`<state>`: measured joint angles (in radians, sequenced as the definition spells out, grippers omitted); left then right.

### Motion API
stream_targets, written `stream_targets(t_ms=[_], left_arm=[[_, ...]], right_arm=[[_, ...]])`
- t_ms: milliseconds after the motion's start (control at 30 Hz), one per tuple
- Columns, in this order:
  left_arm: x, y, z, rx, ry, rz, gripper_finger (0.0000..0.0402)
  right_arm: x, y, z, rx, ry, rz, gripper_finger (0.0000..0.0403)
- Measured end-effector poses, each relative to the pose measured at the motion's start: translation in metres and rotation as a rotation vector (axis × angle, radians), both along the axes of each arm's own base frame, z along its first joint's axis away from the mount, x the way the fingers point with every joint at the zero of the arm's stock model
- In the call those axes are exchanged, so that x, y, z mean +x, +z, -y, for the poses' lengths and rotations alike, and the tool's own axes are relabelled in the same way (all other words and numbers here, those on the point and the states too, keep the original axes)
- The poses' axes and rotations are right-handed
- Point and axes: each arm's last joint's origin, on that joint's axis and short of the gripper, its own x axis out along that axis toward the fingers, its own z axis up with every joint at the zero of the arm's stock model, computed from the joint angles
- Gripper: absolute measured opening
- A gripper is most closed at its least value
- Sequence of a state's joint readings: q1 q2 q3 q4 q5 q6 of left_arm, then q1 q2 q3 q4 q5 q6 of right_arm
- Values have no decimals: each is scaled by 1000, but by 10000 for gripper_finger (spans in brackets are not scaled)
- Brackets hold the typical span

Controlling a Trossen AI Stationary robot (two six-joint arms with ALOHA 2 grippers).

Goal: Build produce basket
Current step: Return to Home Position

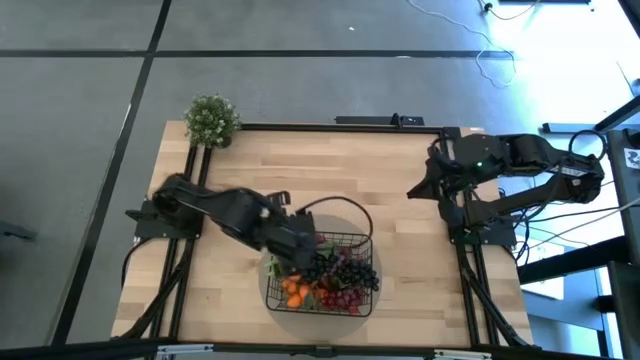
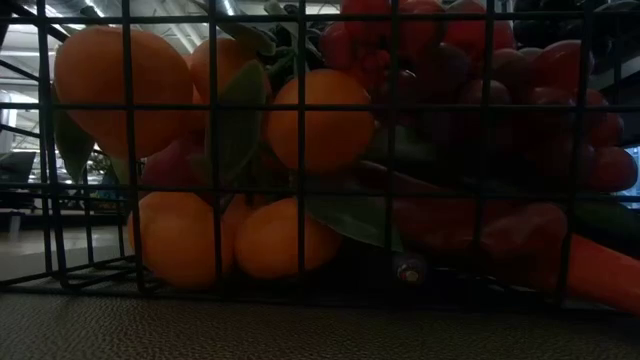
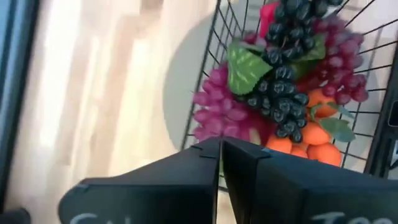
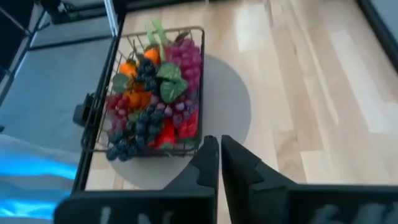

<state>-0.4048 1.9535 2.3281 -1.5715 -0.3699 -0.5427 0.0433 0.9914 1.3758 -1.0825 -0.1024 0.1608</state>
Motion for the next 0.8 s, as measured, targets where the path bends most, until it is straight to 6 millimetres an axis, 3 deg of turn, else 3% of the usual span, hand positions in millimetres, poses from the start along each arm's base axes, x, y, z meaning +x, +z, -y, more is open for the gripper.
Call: stream_targets(t_ms=[200,400,567,800], left_arm=[[-35,38,-17,42,-67,104,2],[-83,68,-35,53,-128,180,1],[-125,69,-53,61,-93,201,0],[-170,46,-74,-12,-24,369,0]], right_arm=[[-17,10,0,30,-20,83,2],[-37,21,-1,54,-39,215,1],[-47,15,0,32,-143,231,1],[-49,-5,0,33,-154,285,0]])
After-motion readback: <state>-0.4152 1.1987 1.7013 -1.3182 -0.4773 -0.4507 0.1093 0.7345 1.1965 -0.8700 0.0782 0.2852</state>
